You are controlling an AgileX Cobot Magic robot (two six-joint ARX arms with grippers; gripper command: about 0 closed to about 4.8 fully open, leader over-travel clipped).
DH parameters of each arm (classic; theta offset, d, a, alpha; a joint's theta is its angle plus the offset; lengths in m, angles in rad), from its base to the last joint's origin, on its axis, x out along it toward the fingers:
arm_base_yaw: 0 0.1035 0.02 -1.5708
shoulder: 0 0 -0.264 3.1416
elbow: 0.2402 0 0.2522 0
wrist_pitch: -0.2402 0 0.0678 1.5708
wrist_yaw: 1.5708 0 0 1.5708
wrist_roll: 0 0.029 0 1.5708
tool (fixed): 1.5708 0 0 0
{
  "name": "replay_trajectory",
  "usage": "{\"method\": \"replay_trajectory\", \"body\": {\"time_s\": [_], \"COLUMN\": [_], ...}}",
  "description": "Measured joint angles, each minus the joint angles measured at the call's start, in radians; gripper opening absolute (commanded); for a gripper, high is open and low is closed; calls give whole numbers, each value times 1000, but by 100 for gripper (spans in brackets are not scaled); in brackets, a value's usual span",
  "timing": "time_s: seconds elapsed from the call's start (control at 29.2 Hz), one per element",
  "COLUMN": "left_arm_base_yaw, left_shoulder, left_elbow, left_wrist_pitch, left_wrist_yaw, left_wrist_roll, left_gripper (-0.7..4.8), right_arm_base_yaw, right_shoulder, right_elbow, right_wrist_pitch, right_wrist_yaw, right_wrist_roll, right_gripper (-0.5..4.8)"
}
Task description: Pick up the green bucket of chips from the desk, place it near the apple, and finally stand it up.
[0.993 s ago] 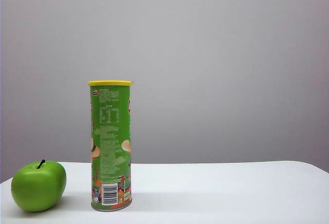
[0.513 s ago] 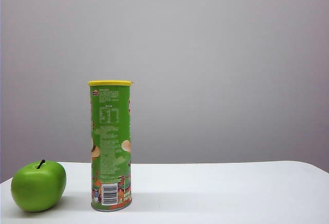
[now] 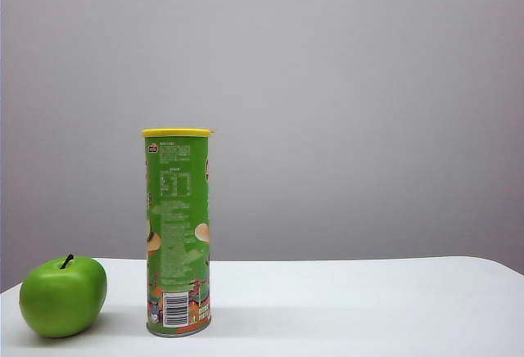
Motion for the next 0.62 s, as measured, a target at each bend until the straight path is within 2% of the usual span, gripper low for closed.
{"method": "replay_trajectory", "body": {"time_s": [0.1,0.27,0.34,0.62], "left_arm_base_yaw": [0,0,0,0], "left_shoulder": [0,0,0,0], "left_elbow": [0,0,0,-26], "left_wrist_pitch": [-4,-7,-7,-3], "left_wrist_yaw": [2,2,2,3], "left_wrist_roll": [0,0,0,0], "left_gripper": [-6,-6,-6,-6], "right_arm_base_yaw": [0,0,0,0], "right_shoulder": [-2,-58,-99,-274], "right_elbow": [0,0,0,0], "right_wrist_pitch": [12,173,186,-49], "right_wrist_yaw": [24,-19,-19,-10], "right_wrist_roll": [-4,-8,-17,-53], "right_gripper": [-1,-1,-1,-1]}}
